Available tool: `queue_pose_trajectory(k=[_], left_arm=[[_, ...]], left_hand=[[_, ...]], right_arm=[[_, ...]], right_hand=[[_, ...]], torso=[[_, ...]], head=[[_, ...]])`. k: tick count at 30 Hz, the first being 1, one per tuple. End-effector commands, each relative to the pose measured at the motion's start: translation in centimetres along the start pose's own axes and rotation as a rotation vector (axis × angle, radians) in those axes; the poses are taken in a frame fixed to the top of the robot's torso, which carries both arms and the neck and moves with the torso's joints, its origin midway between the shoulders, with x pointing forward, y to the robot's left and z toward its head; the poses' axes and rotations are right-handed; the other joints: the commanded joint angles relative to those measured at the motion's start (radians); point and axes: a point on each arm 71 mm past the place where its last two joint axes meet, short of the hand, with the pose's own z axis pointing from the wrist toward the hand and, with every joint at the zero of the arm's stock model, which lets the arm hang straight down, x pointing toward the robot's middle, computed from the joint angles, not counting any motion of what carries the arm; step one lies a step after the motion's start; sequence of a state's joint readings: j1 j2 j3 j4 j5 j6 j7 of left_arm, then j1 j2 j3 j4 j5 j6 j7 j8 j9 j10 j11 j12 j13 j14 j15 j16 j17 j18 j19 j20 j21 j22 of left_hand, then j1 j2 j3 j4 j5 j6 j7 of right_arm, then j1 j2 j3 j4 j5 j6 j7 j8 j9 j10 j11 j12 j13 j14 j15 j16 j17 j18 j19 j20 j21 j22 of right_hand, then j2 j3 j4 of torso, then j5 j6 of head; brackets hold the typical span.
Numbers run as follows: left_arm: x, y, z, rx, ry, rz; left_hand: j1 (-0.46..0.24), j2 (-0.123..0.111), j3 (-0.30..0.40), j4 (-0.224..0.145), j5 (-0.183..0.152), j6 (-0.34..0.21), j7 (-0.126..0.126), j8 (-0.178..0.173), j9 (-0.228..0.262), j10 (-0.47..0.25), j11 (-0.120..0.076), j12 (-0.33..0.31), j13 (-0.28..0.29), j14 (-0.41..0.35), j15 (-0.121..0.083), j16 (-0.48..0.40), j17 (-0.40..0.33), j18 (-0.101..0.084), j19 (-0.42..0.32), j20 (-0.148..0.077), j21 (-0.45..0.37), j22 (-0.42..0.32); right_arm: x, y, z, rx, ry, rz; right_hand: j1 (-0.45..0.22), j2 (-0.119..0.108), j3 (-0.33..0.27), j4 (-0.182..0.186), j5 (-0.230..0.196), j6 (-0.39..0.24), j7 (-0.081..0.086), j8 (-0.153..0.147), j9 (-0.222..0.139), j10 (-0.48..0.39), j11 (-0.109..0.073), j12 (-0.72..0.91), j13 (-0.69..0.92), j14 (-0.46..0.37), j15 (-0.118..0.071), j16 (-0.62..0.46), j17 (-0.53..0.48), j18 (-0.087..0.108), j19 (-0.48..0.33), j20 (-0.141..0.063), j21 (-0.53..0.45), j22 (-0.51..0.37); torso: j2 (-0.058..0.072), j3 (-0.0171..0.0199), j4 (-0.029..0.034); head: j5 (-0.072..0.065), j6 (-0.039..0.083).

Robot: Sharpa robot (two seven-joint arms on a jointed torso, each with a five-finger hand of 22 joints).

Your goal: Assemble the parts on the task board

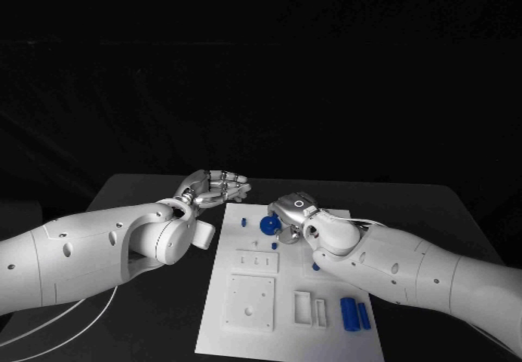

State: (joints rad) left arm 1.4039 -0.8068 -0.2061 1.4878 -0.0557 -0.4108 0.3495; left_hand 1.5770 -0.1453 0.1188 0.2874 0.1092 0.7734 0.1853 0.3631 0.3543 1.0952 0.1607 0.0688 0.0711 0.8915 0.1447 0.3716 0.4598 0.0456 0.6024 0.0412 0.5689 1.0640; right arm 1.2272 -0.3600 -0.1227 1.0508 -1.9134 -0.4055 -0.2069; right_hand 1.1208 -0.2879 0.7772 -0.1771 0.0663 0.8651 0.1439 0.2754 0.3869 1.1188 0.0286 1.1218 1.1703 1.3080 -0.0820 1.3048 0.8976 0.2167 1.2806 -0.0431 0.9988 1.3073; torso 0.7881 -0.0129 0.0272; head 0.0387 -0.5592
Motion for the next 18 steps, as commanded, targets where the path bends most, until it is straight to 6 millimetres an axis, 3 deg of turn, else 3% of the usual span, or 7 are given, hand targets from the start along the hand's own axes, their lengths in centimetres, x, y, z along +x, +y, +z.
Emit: queue_pose_trajectory(k=[1, 12, 18], left_arm=[[0.0, -0.2, 0.1, 0.01, 0.004, 0.003], [-0.1, -0.2, 0.1, 0.01, 0.002, 0.003], [-0.6, -0.2, 0.1, 0.012, -0.008, 0.006]], left_hand=[[0.008, 0.004, -0.006, 0.0, -0.005, 0.006, 0.004, -0.004, -0.002, -0.005, 0.004, -0.002, -0.001, 0.0, 0.004, -0.004, 0.001, 0.013, 0.002, 0.007, -0.003, 0.001], [0.007, 0.008, -0.005, 0.001, -0.006, 0.006, 0.004, -0.004, -0.002, -0.005, 0.004, -0.002, -0.001, 0.0, 0.004, -0.005, 0.001, 0.013, 0.002, 0.007, -0.004, 0.002], [0.007, 0.008, -0.006, 0.001, -0.006, 0.006, 0.004, -0.005, -0.002, -0.005, 0.004, -0.002, -0.001, 0.0, 0.004, -0.005, 0.001, 0.013, 0.002, 0.007, -0.004, 0.002]], right_arm=[[0.4, -0.2, 0.0, 0.01, 0.049, 0.009], [0.3, -0.9, -0.4, 0.024, 0.02, 0.063], [-0.7, -1.9, -1.3, 0.022, -0.105, 0.187]], right_hand=[[0.007, 0.003, 0.015, 0.007, 0.027, -0.025, 0.006, -0.017, -0.007, -0.003, 0.007, -0.001, -0.002, 0.0, 0.01, -0.006, 0.002, 0.045, -0.006, 0.003, -0.007, 0.012], [0.03, 0.038, 0.067, -0.004, 0.073, -0.037, 0.0, -0.017, -0.006, -0.005, 0.002, 0.003, -0.004, 0.001, 0.004, -0.01, 0.005, 0.045, -0.007, 0.006, -0.007, 0.015], [0.003, 0.028, 0.06, -0.006, 0.089, -0.029, 0.004, -0.009, -0.003, -0.002, 0.005, 0.007, -0.005, 0.003, 0.007, -0.009, 0.009, 0.045, -0.002, 0.006, -0.003, 0.016]], torso=[[0.0, 0.0001, -0.0008], [0.0, 0.0004, -0.0009], [-0.002, 0.0009, -0.0035]], head=[[0.002, -0.001], [0.001, -0.001], [0.0, 0.003]])
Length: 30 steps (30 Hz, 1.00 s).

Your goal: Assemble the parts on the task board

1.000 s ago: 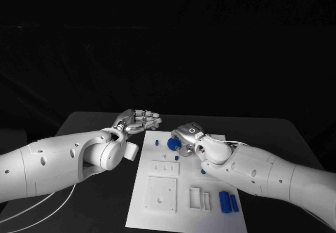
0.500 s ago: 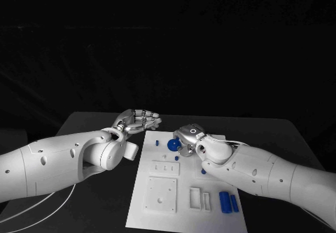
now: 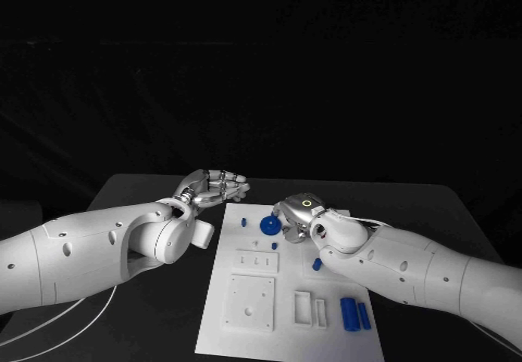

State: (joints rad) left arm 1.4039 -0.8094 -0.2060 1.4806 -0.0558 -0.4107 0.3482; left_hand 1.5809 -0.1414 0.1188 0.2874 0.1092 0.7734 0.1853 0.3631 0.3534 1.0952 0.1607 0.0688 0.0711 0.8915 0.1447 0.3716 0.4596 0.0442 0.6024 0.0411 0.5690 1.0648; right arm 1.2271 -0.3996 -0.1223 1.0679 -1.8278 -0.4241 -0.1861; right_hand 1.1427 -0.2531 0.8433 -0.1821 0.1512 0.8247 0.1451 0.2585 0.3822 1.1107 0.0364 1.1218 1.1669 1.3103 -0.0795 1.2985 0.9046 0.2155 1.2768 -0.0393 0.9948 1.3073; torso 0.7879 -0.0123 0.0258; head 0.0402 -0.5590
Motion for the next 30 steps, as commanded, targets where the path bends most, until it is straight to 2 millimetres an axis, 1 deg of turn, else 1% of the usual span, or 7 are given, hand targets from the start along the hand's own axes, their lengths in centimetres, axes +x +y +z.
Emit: queue_pose_trajectory(k=[1, 7, 12, 14, 20, 24, 30], left_arm=[[-0.2, -0.3, 0.1, 0.015, -0.001, 0.004], [-0.8, -0.2, 0.1, 0.018, -0.014, 0.008], [-1.1, -0.2, 0.1, 0.019, -0.015, 0.008], [-1.3, -0.2, 0.0, 0.019, -0.015, 0.008], [-1.5, -0.1, 0.1, 0.019, -0.015, 0.007], [-1.6, -0.1, 0.0, 0.019, -0.012, 0.006], [-1.5, 0.0, 0.1, 0.018, -0.008, 0.005]], left_hand=[[0.003, 0.004, -0.006, 0.001, -0.006, 0.006, 0.004, -0.005, -0.001, -0.005, 0.004, -0.002, -0.001, 0.0, 0.004, -0.005, 0.001, 0.014, 0.002, 0.007, -0.004, 0.001], [0.004, 0.004, -0.006, 0.001, -0.007, 0.006, 0.004, -0.005, -0.001, -0.005, 0.004, -0.002, -0.001, 0.0, 0.004, -0.005, 0.001, 0.014, 0.002, 0.007, -0.004, 0.001], [0.004, 0.004, -0.006, 0.0, -0.007, 0.006, 0.004, -0.005, -0.001, -0.005, 0.004, -0.002, -0.001, 0.0, 0.004, -0.005, 0.001, 0.014, 0.002, 0.007, -0.004, 0.001], [0.004, 0.004, -0.006, 0.0, -0.007, 0.006, 0.004, -0.005, -0.001, -0.005, 0.004, -0.002, -0.001, 0.0, 0.004, -0.005, 0.002, 0.014, 0.002, 0.007, -0.004, 0.001], [0.005, 0.007, -0.007, 0.0, -0.007, 0.01, 0.003, -0.003, 0.0, 0.002, 0.002, 0.002, 0.001, 0.006, 0.002, -0.002, 0.004, 0.014, 0.003, 0.006, -0.004, 0.002], [0.006, 0.01, -0.01, 0.0, -0.008, 0.013, 0.002, -0.003, 0.0, 0.015, -0.004, 0.007, 0.003, 0.014, -0.001, 0.001, 0.006, 0.014, 0.005, 0.004, -0.004, 0.003], [0.006, 0.011, -0.011, 0.0, -0.008, 0.014, 0.001, -0.003, 0.001, 0.02, -0.006, 0.008, 0.004, 0.016, -0.002, 0.002, 0.007, 0.014, 0.006, 0.003, -0.004, 0.004]], right_arm=[[-1.1, -0.3, -0.4, -0.019, -0.118, 0.126], [-3.3, -2.1, -1.5, -0.024, -0.196, 0.232], [-4.5, -4.8, -3.0, -0.004, -0.188, 0.307], [-4.7, -6.3, -3.9, 0.005, -0.173, 0.343], [-4.5, -9.9, -6.1, 0.029, -0.139, 0.419], [-3.9, -12.6, -7.4, 0.077, -0.096, 0.452], [-3.3, -15.4, -8.6, 0.146, -0.072, 0.459]], right_hand=[[-0.023, -0.009, -0.012, -0.003, 0.006, 0.012, 0.003, 0.008, 0.002, 0.006, -0.002, 0.008, -0.001, 0.001, 0.005, -0.003, 0.003, 0.046, 0.003, 0.002, 0.002, 0.016], [-0.06, -0.015, -0.08, -0.012, 0.036, 0.018, 0.007, 0.017, 0.008, 0.004, 0.002, 0.013, -0.002, 0.001, 0.008, -0.002, 0.007, 0.046, 0.006, -0.005, 0.003, 0.015], [-0.064, -0.012, -0.1, -0.014, 0.043, 0.023, 0.008, 0.021, 0.01, 0.003, 0.002, 0.014, -0.003, 0.0, 0.009, -0.003, 0.009, 0.046, 0.006, -0.008, 0.002, 0.014], [-0.067, -0.012, -0.104, -0.014, 0.043, 0.025, 0.008, 0.022, 0.011, 0.003, 0.003, 0.014, -0.003, 0.0, 0.009, -0.003, 0.009, 0.046, 0.006, -0.008, 0.002, 0.014], [-0.072, 0.02, -0.158, -0.046, 0.078, 0.035, 0.005, 0.031, 0.016, -0.007, 0.0, 0.016, -0.004, -0.005, 0.006, -0.006, 0.013, 0.046, -0.005, -0.013, -0.002, 0.015], [-0.081, 0.043, -0.207, -0.075, 0.113, 0.038, 0.003, 0.034, 0.018, -0.013, -0.002, 0.018, -0.005, -0.009, 0.003, -0.008, 0.018, 0.046, -0.013, -0.016, -0.003, 0.017], [-0.088, 0.05, -0.233, -0.089, 0.131, 0.037, 0.003, 0.034, 0.019, -0.016, -0.003, 0.019, -0.006, -0.011, 0.003, -0.009, 0.02, 0.046, -0.015, -0.018, -0.003, 0.017]], torso=[[-0.001, 0.0, -0.0018], [-0.002, 0.0012, -0.0034], [-0.006, 0.0044, -0.0112], [-0.009, 0.0059, -0.0173], [-0.016, 0.0093, -0.0295], [-0.022, 0.0137, -0.0379], [-0.026, 0.0183, -0.0453]], head=[[-0.002, 0.003], [-0.01, 0.01], [-0.011, 0.014], [-0.009, 0.014], [-0.009, 0.015], [-0.011, 0.015], [-0.015, 0.013]])
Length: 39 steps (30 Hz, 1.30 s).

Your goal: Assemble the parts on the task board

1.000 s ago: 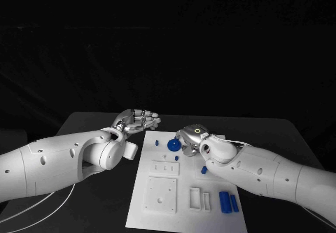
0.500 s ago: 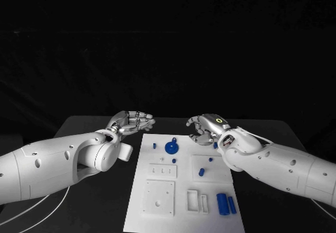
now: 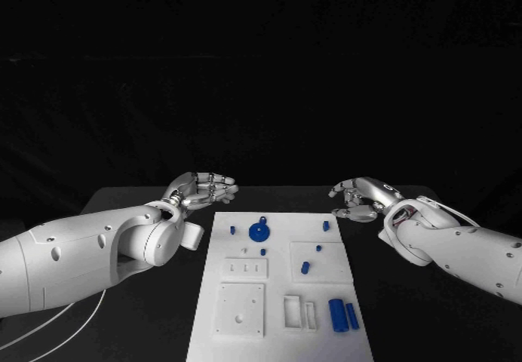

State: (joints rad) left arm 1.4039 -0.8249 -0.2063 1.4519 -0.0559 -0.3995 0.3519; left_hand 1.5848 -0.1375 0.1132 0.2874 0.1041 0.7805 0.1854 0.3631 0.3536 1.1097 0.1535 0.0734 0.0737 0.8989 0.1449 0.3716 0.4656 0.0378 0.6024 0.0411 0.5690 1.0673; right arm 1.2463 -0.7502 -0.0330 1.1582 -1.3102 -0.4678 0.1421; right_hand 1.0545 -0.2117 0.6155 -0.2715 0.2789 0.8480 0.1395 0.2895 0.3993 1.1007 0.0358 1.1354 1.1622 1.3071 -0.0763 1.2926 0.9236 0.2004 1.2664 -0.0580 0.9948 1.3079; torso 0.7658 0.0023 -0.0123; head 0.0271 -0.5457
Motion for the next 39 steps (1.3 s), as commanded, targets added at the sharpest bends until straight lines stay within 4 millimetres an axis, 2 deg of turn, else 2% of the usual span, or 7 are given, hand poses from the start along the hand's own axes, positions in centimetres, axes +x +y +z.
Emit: queue_pose_trajectory(k=[1, 11, 13, 14, 19, 32, 39], left_arm=[[0.3, -0.2, 0.1, 0.018, 0.024, -0.005], [0.3, -0.2, 0.1, 0.018, 0.026, -0.006], [0.3, -0.2, 0.1, 0.017, 0.027, -0.007], [0.3, -0.2, 0.1, 0.017, 0.028, -0.007], [0.3, -0.2, 0.1, 0.017, 0.028, -0.007], [0.5, -0.2, 0.2, 0.016, 0.033, -0.008], [0.5, -0.2, 0.2, 0.016, 0.035, -0.009]], left_hand=[[0.002, 0.008, -0.005, 0.0, -0.002, 0.007, 0.001, -0.003, 0.0, 0.006, 0.001, 0.004, 0.001, 0.009, -0.002, 0.002, 0.001, 0.02, 0.006, 0.003, -0.004, 0.001], [0.002, 0.007, -0.007, 0.0, -0.003, 0.006, 0.001, -0.003, 0.0, 0.005, 0.001, 0.002, 0.001, 0.008, -0.002, 0.001, 0.001, 0.02, 0.006, 0.003, -0.004, 0.001], [0.001, 0.007, -0.008, 0.0, -0.003, 0.006, 0.001, -0.003, 0.0, 0.005, 0.001, 0.002, 0.001, 0.007, -0.002, 0.001, 0.001, 0.02, 0.006, 0.003, -0.004, 0.001], [0.001, 0.007, -0.008, 0.0, -0.003, 0.006, 0.001, -0.004, 0.0, 0.004, 0.001, 0.001, 0.0, 0.007, -0.002, 0.0, 0.001, 0.02, 0.006, 0.003, -0.004, 0.001], [0.002, 0.007, -0.009, 0.0, -0.003, 0.005, 0.002, -0.004, 0.0, 0.003, 0.002, 0.0, 0.0, 0.006, -0.001, -0.001, 0.001, 0.019, 0.006, 0.003, -0.005, 0.002], [0.002, 0.007, -0.01, 0.0, -0.003, 0.004, 0.002, -0.005, 0.0, 0.001, 0.003, -0.002, -0.001, 0.003, -0.001, -0.003, 0.001, 0.019, 0.006, 0.003, -0.006, 0.002], [0.002, 0.007, -0.011, 0.0, -0.003, 0.004, 0.002, -0.005, 0.0, 0.0, 0.004, -0.003, -0.001, 0.003, 0.0, -0.003, 0.001, 0.019, 0.006, 0.003, -0.006, 0.002]], right_arm=[[0.2, -1.1, -0.4, 0.012, 0.055, 0.055], [2.4, -3.4, -0.9, 0.108, 0.12, 0.049], [2.8, -3.6, -0.8, 0.117, 0.132, 0.049], [3.1, -3.7, -0.8, 0.12, 0.139, 0.05], [3.8, -3.9, -0.7, 0.133, 0.154, 0.051], [5.3, -3.3, 0.1, 0.134, 0.183, 0.074], [6.1, -3.2, 0.2, 0.14, 0.199, 0.077]], right_hand=[[-0.001, 0.011, -0.011, -0.003, 0.009, 0.013, 0.009, 0.003, 0.002, -0.007, -0.002, 0.006, -0.001, -0.008, -0.001, -0.003, 0.002, 0.061, -0.006, 0.0, -0.003, 0.016], [-0.001, 0.011, -0.053, -0.016, 0.021, -0.002, 0.012, -0.004, 0.0, -0.014, 0.002, 0.007, -0.002, -0.011, 0.003, -0.005, 0.005, 0.061, -0.011, -0.002, -0.004, 0.017], [-0.001, 0.01, -0.063, -0.017, 0.021, -0.006, 0.014, -0.006, -0.001, -0.017, 0.003, 0.007, -0.002, -0.013, 0.004, -0.006, 0.006, 0.061, -0.014, -0.003, -0.005, 0.016], [-0.001, 0.011, -0.073, -0.018, 0.021, -0.01, 0.015, -0.008, -0.001, -0.019, 0.004, 0.007, -0.002, -0.014, 0.005, -0.007, 0.007, 0.061, -0.016, -0.003, -0.006, 0.016], [0.006, 0.014, -0.094, -0.018, 0.016, -0.016, 0.017, -0.01, -0.002, -0.024, 0.006, 0.009, -0.002, -0.017, 0.007, -0.008, 0.009, 0.061, -0.02, -0.004, -0.007, 0.016], [0.007, 0.029, -0.11, -0.018, 0.013, -0.014, 0.017, -0.009, 0.0, -0.027, 0.006, 0.011, -0.002, -0.018, 0.008, -0.008, 0.011, 0.061, -0.024, -0.003, -0.008, 0.016], [0.013, 0.044, -0.115, -0.018, -0.008, -0.006, 0.015, -0.005, 0.001, -0.029, 0.005, 0.013, -0.003, -0.018, 0.006, -0.009, 0.013, 0.061, -0.027, -0.001, -0.009, 0.017]], torso=[[-0.005, 0.0043, -0.0079], [-0.005, 0.0084, -0.0118], [-0.004, 0.0081, -0.0107], [-0.005, 0.0059, -0.0084], [-0.004, 0.0043, -0.0074], [-0.003, 0.0046, -0.0049], [-0.004, 0.0046, -0.0065]], head=[[-0.002, -0.001], [-0.004, -0.002], [-0.005, -0.002], [-0.006, -0.003], [-0.008, -0.006], [-0.009, -0.013], [-0.005, -0.016]])
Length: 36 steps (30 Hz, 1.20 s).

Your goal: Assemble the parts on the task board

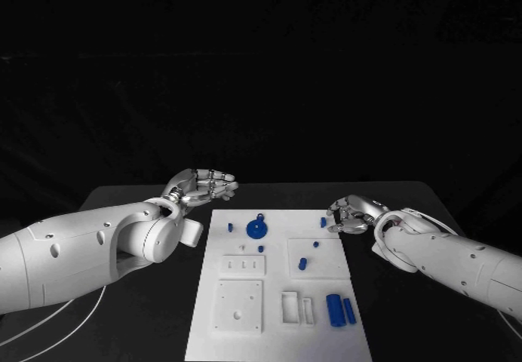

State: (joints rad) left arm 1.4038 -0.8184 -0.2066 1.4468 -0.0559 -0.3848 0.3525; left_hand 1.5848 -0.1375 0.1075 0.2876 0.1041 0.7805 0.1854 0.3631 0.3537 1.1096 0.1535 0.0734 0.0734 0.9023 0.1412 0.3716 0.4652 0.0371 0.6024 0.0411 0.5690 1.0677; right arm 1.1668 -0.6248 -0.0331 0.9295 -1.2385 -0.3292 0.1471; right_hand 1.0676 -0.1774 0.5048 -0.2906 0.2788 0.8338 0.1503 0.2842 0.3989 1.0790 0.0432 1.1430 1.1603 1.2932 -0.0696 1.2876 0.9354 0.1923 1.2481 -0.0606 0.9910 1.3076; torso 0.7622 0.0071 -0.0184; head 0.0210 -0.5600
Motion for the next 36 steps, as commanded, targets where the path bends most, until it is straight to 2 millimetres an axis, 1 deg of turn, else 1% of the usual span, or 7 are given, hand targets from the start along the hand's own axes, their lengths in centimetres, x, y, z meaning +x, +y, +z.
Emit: queue_pose_trajectory(k=[1, 8, 11, 15, 26, 28, 36], left_arm=[[0.3, -0.2, 0.1, 0.015, 0.019, -0.004], [0.5, -0.2, 0.1, 0.015, 0.024, -0.005], [0.4, -0.2, 0.1, 0.015, 0.024, -0.005], [0.3, -0.2, 0.2, 0.015, 0.02, -0.004], [0.4, -0.2, 0.2, 0.015, 0.022, -0.004], [0.4, -0.2, 0.2, 0.014, 0.021, -0.004], [0.3, -0.2, 0.2, 0.013, 0.02, -0.004]], left_hand=[[0.002, 0.007, -0.005, 0.0, -0.003, 0.004, 0.002, -0.005, -0.001, 0.0, 0.004, -0.003, -0.001, -0.001, 0.003, -0.003, 0.001, 0.019, 0.005, 0.003, -0.006, 0.001], [0.002, 0.007, -0.005, 0.0, -0.003, 0.004, 0.002, -0.005, -0.001, 0.0, 0.004, -0.003, -0.001, -0.001, 0.003, -0.003, 0.001, 0.019, 0.005, 0.003, -0.006, 0.001], [0.002, 0.007, -0.005, 0.0, -0.003, 0.004, 0.002, -0.006, -0.001, 0.0, 0.004, -0.003, -0.001, -0.001, 0.003, -0.003, 0.001, 0.019, 0.005, 0.003, -0.006, 0.001], [0.002, 0.007, -0.005, 0.0, -0.003, 0.004, 0.002, -0.006, -0.001, 0.0, 0.004, -0.003, -0.001, -0.001, 0.003, -0.004, 0.001, 0.019, 0.005, 0.003, -0.006, 0.001], [0.003, 0.008, -0.006, 0.0, -0.003, 0.004, 0.002, -0.006, -0.001, 0.0, 0.004, -0.004, -0.001, -0.001, 0.004, -0.004, 0.001, 0.019, 0.005, 0.003, -0.007, 0.001], [0.003, 0.008, -0.006, 0.0, -0.003, 0.004, 0.002, -0.006, -0.001, 0.0, 0.004, -0.004, -0.001, -0.001, 0.004, -0.004, 0.001, 0.019, 0.005, 0.003, -0.007, 0.001], [0.003, 0.008, -0.006, 0.0, -0.003, 0.004, 0.002, -0.006, -0.001, 0.0, 0.004, -0.004, -0.001, -0.001, 0.004, -0.004, 0.001, 0.019, 0.005, 0.003, -0.007, 0.001]], right_arm=[[0.4, 0.1, 0.1, -0.001, 0.03, 0.007], [0.7, 0.2, 0.6, 0.004, 0.034, 0.005], [0.8, 0.3, 0.9, 0.004, 0.036, 0.004], [1.1, 0.7, 1.2, 0.002, 0.042, 0.005], [1.7, 1.7, 1.7, -0.015, 0.06, 0.004], [1.7, 1.8, 1.7, -0.015, 0.064, -0.001], [1.6, 1.5, 1.6, -0.012, 0.059, -0.009]], right_hand=[[0.0, 0.011, -0.005, 0.001, -0.009, 0.009, 0.004, 0.0, 0.002, -0.008, -0.003, 0.006, -0.001, -0.005, -0.001, -0.004, 0.001, 0.07, -0.009, 0.001, -0.005, 0.017], [0.0, 0.022, -0.003, 0.002, -0.021, 0.011, 0.003, 0.001, 0.001, -0.008, -0.004, 0.007, -0.002, -0.004, -0.002, -0.005, 0.002, 0.07, -0.01, 0.002, -0.005, 0.017], [0.001, 0.028, 0.002, 0.003, -0.033, 0.013, 0.003, 0.001, 0.001, -0.008, -0.004, 0.008, -0.002, -0.003, -0.002, -0.006, 0.002, 0.07, -0.01, 0.003, -0.004, 0.017], [-0.001, 0.033, 0.012, 0.006, -0.058, 0.014, 0.003, 0.0, 0.0, -0.008, -0.004, 0.01, -0.004, -0.003, -0.002, -0.006, 0.003, 0.07, -0.009, 0.004, -0.004, 0.017], [-0.01, 0.04, 0.025, 0.01, -0.067, 0.02, 0.002, 0.001, 0.0, -0.007, -0.005, 0.011, -0.005, -0.001, -0.003, -0.007, 0.004, 0.07, -0.008, 0.006, -0.004, 0.017], [-0.005, 0.045, 0.044, 0.01, -0.106, 0.032, -0.002, 0.006, 0.001, -0.007, -0.009, 0.012, -0.006, 0.0, -0.006, -0.008, 0.005, 0.07, -0.008, 0.006, -0.003, 0.017], [-0.004, 0.047, 0.081, 0.012, -0.133, 0.062, -0.013, 0.019, 0.005, -0.007, -0.019, 0.013, -0.009, 0.001, -0.016, -0.011, 0.007, 0.07, -0.007, 0.007, -0.002, 0.017]], torso=[[0.0, -0.0002, -0.0004], [0.0, -0.001, 0.0007], [0.0, -0.0001, -0.0004], [-0.001, -0.0008, -0.0029], [-0.001, -0.0004, -0.0014], [-0.001, -0.0001, -0.002], [-0.001, 0.0008, -0.0041]], head=[[0.002, -0.002], [0.004, -0.006], [0.006, -0.008], [0.007, -0.005], [0.008, -0.009], [0.008, -0.01], [0.011, -0.012]])
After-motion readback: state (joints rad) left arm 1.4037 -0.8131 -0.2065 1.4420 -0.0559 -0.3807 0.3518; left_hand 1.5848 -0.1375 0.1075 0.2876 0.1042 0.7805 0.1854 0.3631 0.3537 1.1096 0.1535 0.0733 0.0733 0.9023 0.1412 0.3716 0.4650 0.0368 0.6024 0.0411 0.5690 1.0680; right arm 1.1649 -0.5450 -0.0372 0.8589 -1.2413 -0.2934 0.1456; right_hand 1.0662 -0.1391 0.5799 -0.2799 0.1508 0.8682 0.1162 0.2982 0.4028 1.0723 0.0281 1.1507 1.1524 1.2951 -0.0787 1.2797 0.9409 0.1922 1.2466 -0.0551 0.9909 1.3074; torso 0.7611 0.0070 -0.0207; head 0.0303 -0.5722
